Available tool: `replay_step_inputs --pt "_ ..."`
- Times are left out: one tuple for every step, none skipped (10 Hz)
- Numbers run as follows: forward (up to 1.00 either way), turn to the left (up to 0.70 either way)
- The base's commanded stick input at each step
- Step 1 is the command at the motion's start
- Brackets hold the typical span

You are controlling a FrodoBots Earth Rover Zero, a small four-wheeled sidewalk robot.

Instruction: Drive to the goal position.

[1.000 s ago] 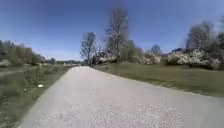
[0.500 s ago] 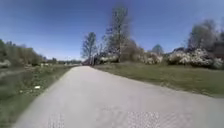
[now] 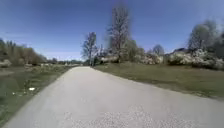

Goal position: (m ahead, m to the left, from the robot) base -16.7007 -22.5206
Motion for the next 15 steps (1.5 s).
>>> replay_step_inputs --pt "0.70 0.00" --pt "0.70 0.00" --pt "0.70 0.00" --pt "0.70 0.00" --pt "0.70 0.09" --pt "0.70 0.14" --pt "0.70 0.14" --pt "0.70 0.14" --pt "0.70 0.14" --pt "0.70 0.14" --pt "0.70 0.03" --pt "0.70 0.00" --pt "0.70 0.00" --pt "0.70 0.00" --pt "0.70 0.00"
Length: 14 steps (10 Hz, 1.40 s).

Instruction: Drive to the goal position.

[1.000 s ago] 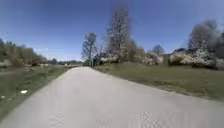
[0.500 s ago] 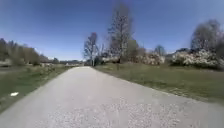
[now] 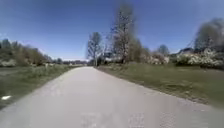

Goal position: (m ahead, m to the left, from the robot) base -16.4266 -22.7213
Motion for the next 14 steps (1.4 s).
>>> replay_step_inputs --pt "0.70 0.00" --pt "0.70 0.00" --pt "0.70 0.00" --pt "0.70 0.00" --pt "0.70 0.00" --pt "0.70 0.00" --pt "0.70 0.00" --pt "0.70 0.00" --pt "0.70 0.00" --pt "0.70 0.00" --pt "0.70 0.00" --pt "0.70 0.00" --pt "0.70 0.00" --pt "0.70 0.00"
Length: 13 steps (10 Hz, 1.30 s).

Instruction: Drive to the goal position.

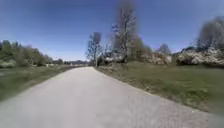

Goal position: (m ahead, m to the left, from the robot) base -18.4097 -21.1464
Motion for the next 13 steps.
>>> replay_step_inputs --pt "0.70 0.00" --pt "0.70 0.05" --pt "0.70 0.12" --pt "0.70 0.14" --pt "0.70 0.14" --pt "0.70 0.14" --pt "0.70 0.14" --pt "0.70 0.14" --pt "0.70 0.14" --pt "0.70 0.14" --pt "0.70 0.14" --pt "0.70 0.14" --pt "0.70 0.14"
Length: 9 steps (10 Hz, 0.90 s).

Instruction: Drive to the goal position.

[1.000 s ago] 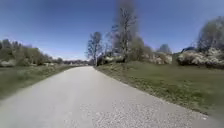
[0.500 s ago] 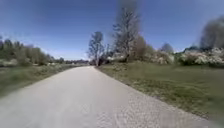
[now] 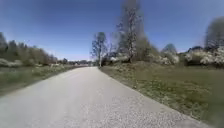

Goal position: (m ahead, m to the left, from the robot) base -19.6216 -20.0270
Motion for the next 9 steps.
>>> replay_step_inputs --pt "0.70 0.14" --pt "0.70 0.14" --pt "0.70 0.14" --pt "0.70 0.14" --pt "0.70 0.14" --pt "0.70 0.14" --pt "0.70 0.14" --pt "0.70 0.14" --pt "0.70 0.14"
